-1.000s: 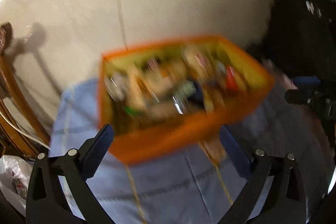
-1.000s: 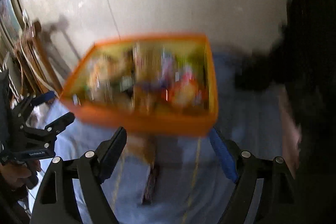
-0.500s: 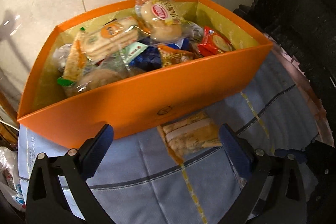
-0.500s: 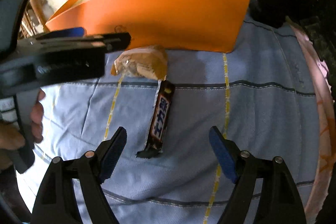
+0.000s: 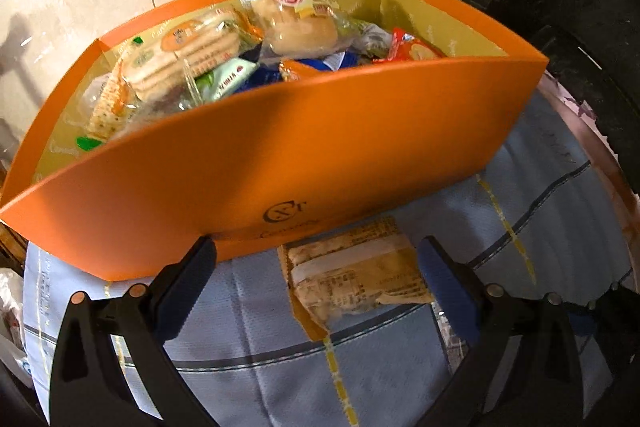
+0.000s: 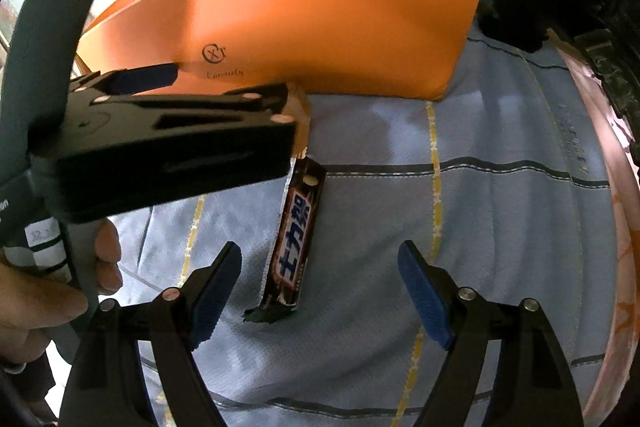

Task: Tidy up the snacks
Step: 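Grasp the brown wrapped packet with the left tool while the right tool grasps the dark chocolate bar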

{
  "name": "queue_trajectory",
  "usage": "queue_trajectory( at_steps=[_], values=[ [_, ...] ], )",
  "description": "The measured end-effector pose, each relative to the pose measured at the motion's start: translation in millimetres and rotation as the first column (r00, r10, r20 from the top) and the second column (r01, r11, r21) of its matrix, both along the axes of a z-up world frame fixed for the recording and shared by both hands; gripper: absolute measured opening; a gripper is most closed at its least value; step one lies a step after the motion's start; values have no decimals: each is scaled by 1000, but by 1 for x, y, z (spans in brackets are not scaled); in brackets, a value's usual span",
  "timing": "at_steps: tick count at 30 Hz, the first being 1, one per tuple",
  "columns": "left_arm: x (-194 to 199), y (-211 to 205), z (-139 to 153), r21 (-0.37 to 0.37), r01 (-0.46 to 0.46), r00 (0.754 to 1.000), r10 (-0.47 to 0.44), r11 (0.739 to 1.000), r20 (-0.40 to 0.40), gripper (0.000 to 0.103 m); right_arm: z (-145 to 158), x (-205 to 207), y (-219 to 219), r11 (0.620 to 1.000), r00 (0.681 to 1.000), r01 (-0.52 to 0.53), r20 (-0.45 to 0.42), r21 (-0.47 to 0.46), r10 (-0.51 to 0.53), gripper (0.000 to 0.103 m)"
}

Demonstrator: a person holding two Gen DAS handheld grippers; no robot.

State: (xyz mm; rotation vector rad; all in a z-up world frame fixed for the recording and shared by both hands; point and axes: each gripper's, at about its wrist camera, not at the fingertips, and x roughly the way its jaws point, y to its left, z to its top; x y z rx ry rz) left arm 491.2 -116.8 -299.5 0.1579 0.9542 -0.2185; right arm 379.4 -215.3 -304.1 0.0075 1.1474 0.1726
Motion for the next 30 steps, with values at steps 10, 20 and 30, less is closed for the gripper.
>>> queue_trajectory(
  at_steps=[10,20,30],
  values=[
    [8,-18,-23,105,-36,999,37,994,-5,99,-5,1,-8,1000,1000,2,-16,-12,-3,80],
    [6,39,-33,81,-167,985,169,983,-18,99,-13,11,7,1000,1000,-5,-6,-13,5,80],
    [0,61,-34,-42,-74,997,73,996,-36,80,-12,10,36,971,985,-169,6,-169,172,17]
  ],
)
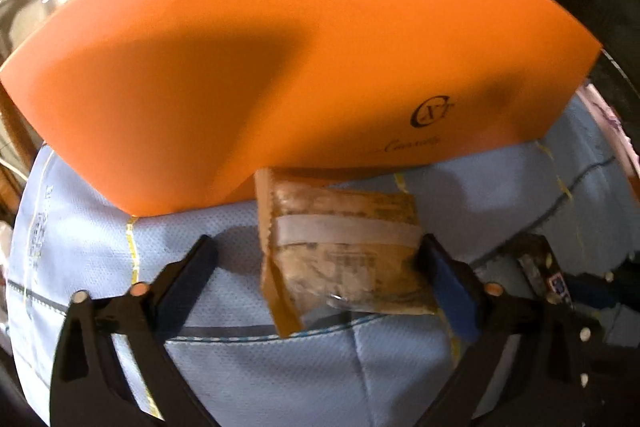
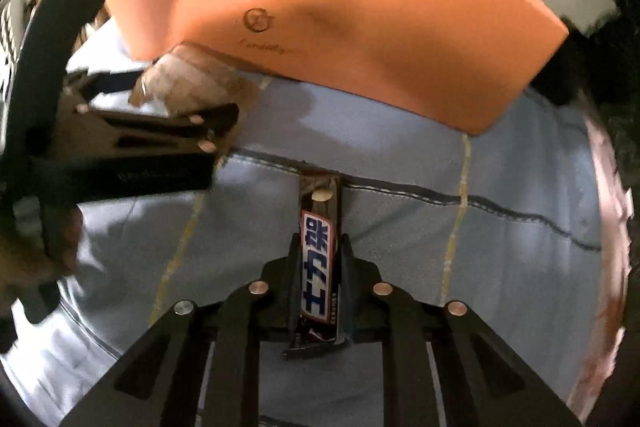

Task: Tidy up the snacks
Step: 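Grasp the brown wrapped packet with the left tool while the right tool grasps the dark chocolate bar, then lift both held snacks and carry them above the orange box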

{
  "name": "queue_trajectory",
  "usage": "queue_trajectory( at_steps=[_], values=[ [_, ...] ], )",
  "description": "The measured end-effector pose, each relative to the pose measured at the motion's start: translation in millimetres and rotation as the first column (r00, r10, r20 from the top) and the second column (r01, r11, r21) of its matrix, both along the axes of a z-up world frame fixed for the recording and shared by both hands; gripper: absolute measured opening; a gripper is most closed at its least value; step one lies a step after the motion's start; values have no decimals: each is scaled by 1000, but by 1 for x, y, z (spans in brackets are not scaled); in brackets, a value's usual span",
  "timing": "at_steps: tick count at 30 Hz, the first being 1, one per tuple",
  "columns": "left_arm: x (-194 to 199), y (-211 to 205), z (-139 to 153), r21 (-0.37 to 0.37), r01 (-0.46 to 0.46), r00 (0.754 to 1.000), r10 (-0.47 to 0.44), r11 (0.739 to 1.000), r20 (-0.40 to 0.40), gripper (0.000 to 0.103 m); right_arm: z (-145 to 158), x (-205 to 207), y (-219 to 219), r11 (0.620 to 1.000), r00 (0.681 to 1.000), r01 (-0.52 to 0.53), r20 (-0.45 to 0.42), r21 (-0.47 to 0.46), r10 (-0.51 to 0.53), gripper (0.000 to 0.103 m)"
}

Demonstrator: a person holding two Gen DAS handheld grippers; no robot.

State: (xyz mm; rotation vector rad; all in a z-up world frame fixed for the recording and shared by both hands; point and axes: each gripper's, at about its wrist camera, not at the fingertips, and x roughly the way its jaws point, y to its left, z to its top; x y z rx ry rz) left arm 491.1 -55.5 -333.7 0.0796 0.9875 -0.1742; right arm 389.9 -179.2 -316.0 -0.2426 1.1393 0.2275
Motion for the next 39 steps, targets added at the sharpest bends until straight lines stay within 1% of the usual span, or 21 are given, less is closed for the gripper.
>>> queue_trajectory(
  at_steps=[2,3,6,8,11,13,14,17,21,25,27,28,29,32,35,38,39],
  values=[
    [-6,8,4,-12,13,1000,-12,1000,27,61,0,-2,-4,999,1000,24,-8,37,-23,17],
    [-6,10,5,-21,16,1000,-15,1000,26,59,-1,-2,-7,998,999,37,-12,54,-37,17],
    [-4,11,6,-9,31,999,-31,999,20,57,-2,-2,-12,997,999,45,-14,67,-45,17],
    [-6,10,9,-27,37,999,-36,999,16,55,-2,-4,-17,996,999,47,-16,74,-46,17],
    [-13,25,13,-67,55,998,-55,996,8,49,0,-12,-21,995,999,54,-12,87,-53,17],
    [-18,32,14,-97,65,998,-66,993,-4,47,4,-14,-16,993,998,61,-4,100,-61,17],
    [-20,37,16,-107,68,998,-69,992,-8,47,3,-13,-21,992,998,64,-2,108,-64,17],
    [-34,49,21,-154,61,998,-63,986,-4,47,16,-21,-32,987,997,79,8,141,-81,17],
    [-75,62,32,-175,92,996,-89,980,25,47,27,-31,-53,963,992,126,0,240,-130,17],
    [-101,67,45,-199,107,994,-102,974,37,47,39,-43,-62,948,989,141,9,285,-150,17],
    [-110,75,57,-221,107,994,-100,969,42,47,49,-49,-62,941,987,143,22,306,-157,17],
    [-115,69,59,-224,106,994,-98,969,47,47,54,-50,-61,941,987,140,32,308,-157,17],
    [-116,63,63,-228,105,994,-95,968,52,47,61,-52,-62,940,987,136,44,312,-157,17],
    [-120,66,86,-242,107,993,-89,964,82,47,87,-55,-60,936,984,120,84,330,-156,17],
    [-119,64,113,-249,117,987,-85,962,133,47,114,-55,-59,932,980,98,129,348,-151,17],
    [-108,52,149,-205,149,970,-103,967,220,47,151,-46,-58,931,969,74,194,357,-151,17],
    [-103,49,159,-198,153,966,-104,968,236,47,163,-41,-58,932,964,67,217,357,-152,17]
  ],
)
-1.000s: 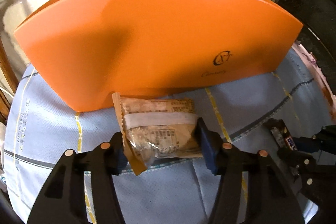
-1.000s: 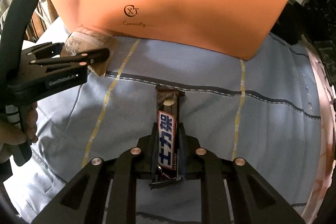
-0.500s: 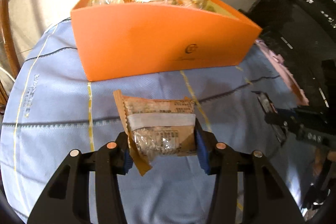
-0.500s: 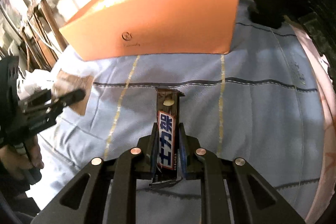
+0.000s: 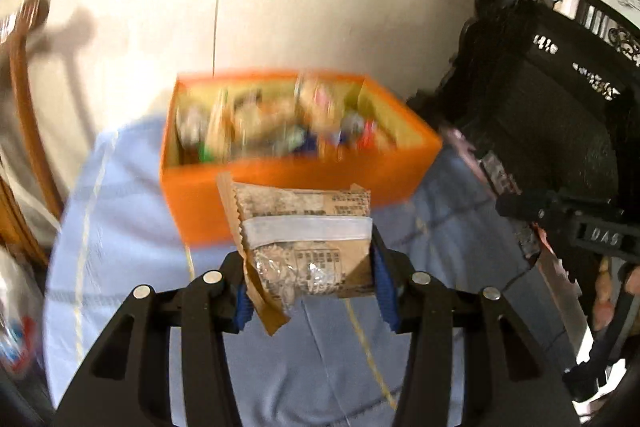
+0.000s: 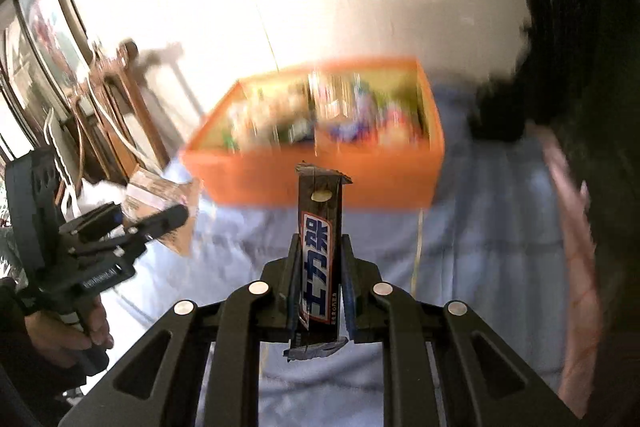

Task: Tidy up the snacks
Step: 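Lift both held snacks and carry them above the orange box, then open both tools to drop the snacks into the orange box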

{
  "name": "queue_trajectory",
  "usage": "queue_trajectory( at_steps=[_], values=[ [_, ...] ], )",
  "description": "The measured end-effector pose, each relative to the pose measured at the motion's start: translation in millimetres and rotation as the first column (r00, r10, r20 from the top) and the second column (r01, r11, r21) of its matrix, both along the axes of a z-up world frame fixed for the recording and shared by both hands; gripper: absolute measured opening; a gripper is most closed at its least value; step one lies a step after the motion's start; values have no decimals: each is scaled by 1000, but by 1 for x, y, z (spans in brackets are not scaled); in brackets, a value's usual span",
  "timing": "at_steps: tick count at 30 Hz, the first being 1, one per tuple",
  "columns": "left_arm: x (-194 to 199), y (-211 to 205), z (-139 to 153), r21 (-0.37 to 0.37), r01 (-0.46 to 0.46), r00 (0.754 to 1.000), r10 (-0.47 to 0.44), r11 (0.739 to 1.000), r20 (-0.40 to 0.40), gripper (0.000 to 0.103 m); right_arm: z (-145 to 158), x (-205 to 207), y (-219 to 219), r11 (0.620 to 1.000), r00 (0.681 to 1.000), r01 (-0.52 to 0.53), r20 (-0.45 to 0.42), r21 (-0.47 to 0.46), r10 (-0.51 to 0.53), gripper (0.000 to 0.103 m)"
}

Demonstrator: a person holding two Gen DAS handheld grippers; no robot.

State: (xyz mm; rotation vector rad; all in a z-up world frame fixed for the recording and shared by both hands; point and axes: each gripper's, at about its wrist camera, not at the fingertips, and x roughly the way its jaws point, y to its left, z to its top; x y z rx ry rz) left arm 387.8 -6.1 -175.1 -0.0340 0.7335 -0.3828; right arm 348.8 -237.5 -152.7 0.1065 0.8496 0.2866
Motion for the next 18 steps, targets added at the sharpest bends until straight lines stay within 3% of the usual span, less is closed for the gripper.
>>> queue_trajectory(
  at_steps=[8,16,17,18],
  values=[
    [72,-12,85,6,-34,991,33,999,127,47,90,69,0,1000,992,-2,129,-22,5,17],
    [131,-20,101,27,-81,986,76,996,147,51,107,130,11,999,989,-17,144,-40,23,19],
    [139,-20,97,27,-85,987,81,996,140,67,100,147,15,998,992,-41,117,-40,45,21],
    [151,-21,91,27,-91,989,87,996,123,98,93,158,19,998,994,-48,91,-50,52,42]
  ],
)
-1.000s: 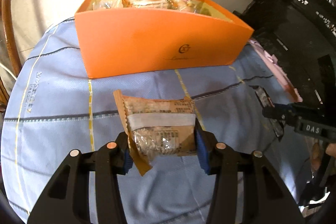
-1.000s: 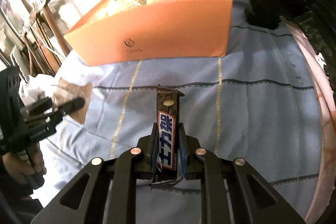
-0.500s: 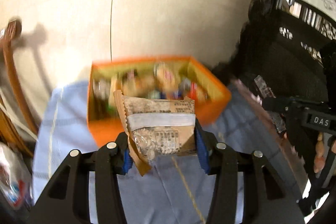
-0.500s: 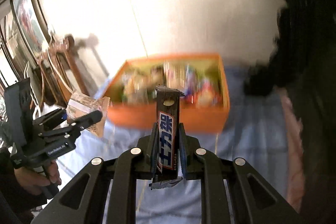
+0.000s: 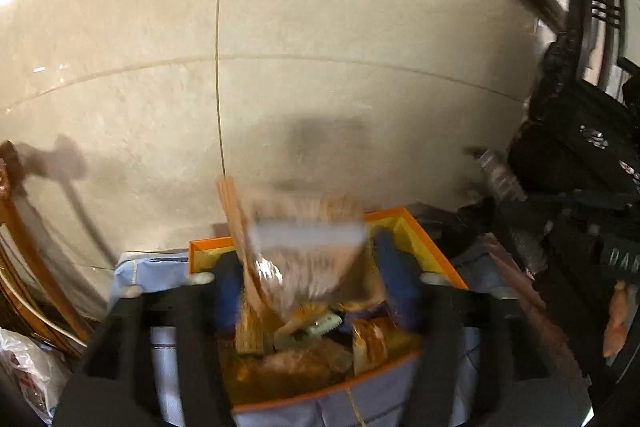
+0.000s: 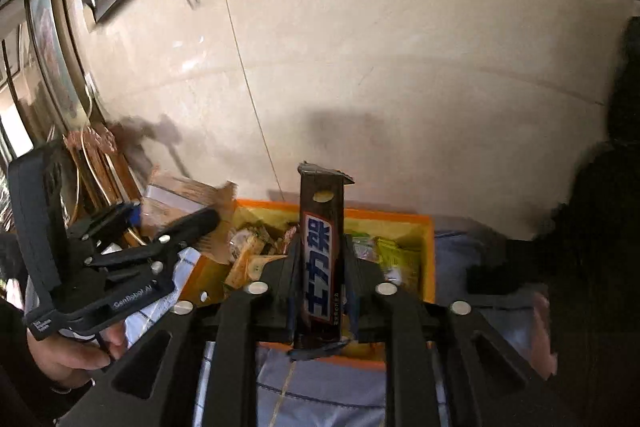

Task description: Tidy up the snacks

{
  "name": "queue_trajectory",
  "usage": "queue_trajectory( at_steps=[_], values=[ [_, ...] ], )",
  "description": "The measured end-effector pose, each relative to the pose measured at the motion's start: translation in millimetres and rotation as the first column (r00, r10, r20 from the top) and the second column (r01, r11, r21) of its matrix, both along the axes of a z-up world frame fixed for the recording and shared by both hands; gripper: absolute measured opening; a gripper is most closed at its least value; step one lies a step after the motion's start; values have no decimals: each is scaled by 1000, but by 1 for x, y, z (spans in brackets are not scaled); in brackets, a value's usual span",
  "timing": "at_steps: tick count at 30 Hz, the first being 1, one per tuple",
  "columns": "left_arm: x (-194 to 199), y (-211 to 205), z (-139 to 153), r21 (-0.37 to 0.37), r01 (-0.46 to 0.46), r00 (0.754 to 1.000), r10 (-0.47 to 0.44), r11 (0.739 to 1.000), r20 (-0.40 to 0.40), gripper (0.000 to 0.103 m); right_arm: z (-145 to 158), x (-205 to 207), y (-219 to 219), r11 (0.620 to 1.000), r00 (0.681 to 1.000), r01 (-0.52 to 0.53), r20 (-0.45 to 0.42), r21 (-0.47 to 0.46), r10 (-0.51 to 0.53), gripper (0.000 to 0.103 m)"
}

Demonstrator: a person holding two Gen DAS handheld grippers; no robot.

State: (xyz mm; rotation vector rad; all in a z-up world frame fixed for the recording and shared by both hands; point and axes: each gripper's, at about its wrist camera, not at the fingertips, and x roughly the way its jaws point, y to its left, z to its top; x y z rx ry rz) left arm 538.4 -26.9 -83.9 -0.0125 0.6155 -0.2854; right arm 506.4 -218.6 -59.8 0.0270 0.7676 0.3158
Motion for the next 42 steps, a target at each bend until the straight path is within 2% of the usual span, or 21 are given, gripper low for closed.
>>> queue_trajectory(
  at_steps=[1,2,3,5,9,11,15,19,24,27,30,34,36,39,42],
  values=[
    [9,0,-7,15,-16,1000,16,1000,-13,99,-5,7,2,1000,1000,9,-8,-20,-9,75],
    [20,0,-17,51,-44,998,46,998,-43,99,-10,13,2,997,999,47,7,-67,-47,84],
    [26,2,-21,61,-54,996,58,997,-65,99,-13,15,1,994,998,69,16,-86,-68,87],
    [27,13,-30,38,-82,991,85,996,-101,99,-16,13,-4,994,997,78,7,-70,-78,87],
    [5,25,-37,50,-119,987,124,992,-103,99,-18,-11,-10,992,995,102,16,-71,-101,88],
    [-11,27,-38,53,-130,986,135,990,-102,99,-21,-29,-10,992,993,114,17,-60,-113,92],
    [-60,25,-38,57,-132,986,137,990,-95,99,-26,-79,-6,991,991,132,9,-13,-132,96],
    [-121,18,-32,78,-103,990,110,992,-83,99,-34,-129,-1,988,989,148,-9,-47,-148,98],
    [-192,18,-25,84,-131,984,140,988,-109,99,-36,-187,-7,983,984,176,-18,-51,-177,99],
    [-230,15,-18,120,-140,981,154,983,-117,99,-34,-219,-12,982,982,184,-29,-46,-185,99],
    [-266,12,-6,146,-146,984,159,978,-77,99,-22,-259,-13,982,983,182,15,-52,-181,99],
    [-323,9,23,209,-195,981,194,958,29,99,-3,-308,-3,981,983,181,54,-67,-178,99],
    [-351,7,38,224,-193,981,179,955,79,99,11,-336,6,978,978,193,96,-72,-186,99],
    [-382,11,51,176,-118,992,109,977,63,99,26,-372,19,970,965,229,148,-86,-215,99],
    [-407,18,58,153,-80,996,73,985,45,99,36,-405,37,968,961,230,181,-102,-209,99]
  ],
)
